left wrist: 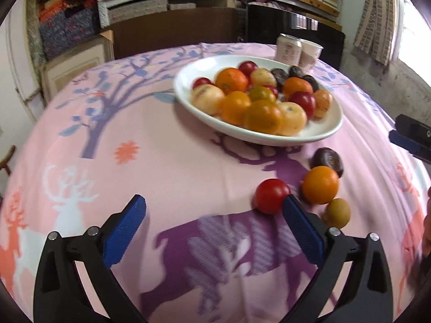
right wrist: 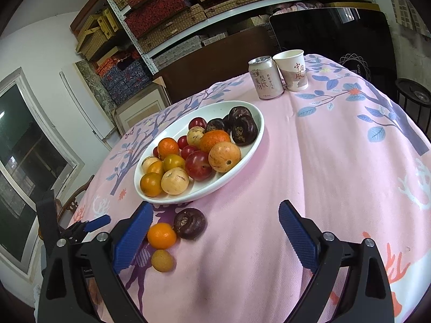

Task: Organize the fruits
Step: 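Move both open tools back toward the fruit pile, then grasp a red tomato with the left tool while the right grasps a dark plum, then carry the tomato and plum onto the white plate and open both tools, then move both open tools back toward the last mandarin and yellow fruit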

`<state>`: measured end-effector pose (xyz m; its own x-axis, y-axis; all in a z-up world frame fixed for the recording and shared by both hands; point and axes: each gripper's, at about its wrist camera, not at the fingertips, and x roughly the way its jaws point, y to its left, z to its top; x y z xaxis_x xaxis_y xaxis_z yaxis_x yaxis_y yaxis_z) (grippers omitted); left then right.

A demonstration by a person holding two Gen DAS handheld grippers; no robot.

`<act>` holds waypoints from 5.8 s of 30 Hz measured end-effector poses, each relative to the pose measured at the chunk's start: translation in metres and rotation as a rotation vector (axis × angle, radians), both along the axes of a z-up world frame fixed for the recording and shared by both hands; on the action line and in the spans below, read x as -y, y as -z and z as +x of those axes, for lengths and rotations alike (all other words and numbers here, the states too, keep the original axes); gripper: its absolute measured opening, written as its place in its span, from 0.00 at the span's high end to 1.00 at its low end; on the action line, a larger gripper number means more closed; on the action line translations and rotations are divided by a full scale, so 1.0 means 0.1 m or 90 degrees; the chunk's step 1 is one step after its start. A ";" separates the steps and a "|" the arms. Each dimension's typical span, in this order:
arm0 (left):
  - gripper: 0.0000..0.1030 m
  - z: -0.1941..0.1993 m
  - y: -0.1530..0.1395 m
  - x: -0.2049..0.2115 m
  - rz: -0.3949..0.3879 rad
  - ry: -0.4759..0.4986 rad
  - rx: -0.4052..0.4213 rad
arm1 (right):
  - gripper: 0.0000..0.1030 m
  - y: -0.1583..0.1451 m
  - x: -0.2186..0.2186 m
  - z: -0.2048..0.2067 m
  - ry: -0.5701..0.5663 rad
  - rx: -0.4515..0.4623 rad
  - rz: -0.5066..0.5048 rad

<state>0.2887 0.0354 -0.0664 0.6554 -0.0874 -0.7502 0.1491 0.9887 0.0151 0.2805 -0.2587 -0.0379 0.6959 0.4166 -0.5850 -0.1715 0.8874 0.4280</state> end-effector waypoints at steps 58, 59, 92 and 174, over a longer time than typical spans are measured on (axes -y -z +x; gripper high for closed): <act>0.72 -0.03 0.11 0.27 -0.086 0.110 -0.038 | 0.27 0.22 -0.40 0.00 -0.044 0.000 -0.182; 0.72 -0.02 0.11 0.24 -0.089 0.104 -0.039 | 0.34 0.23 -0.46 0.00 -0.051 0.007 -0.217; 0.72 -0.03 0.12 0.23 -0.082 0.104 -0.037 | 0.59 0.36 -0.73 0.12 -0.142 -0.041 -0.196; 0.05 -0.30 -0.17 0.40 -0.035 0.016 0.050 | 0.17 0.23 -0.31 -0.51 -0.094 -0.003 -0.098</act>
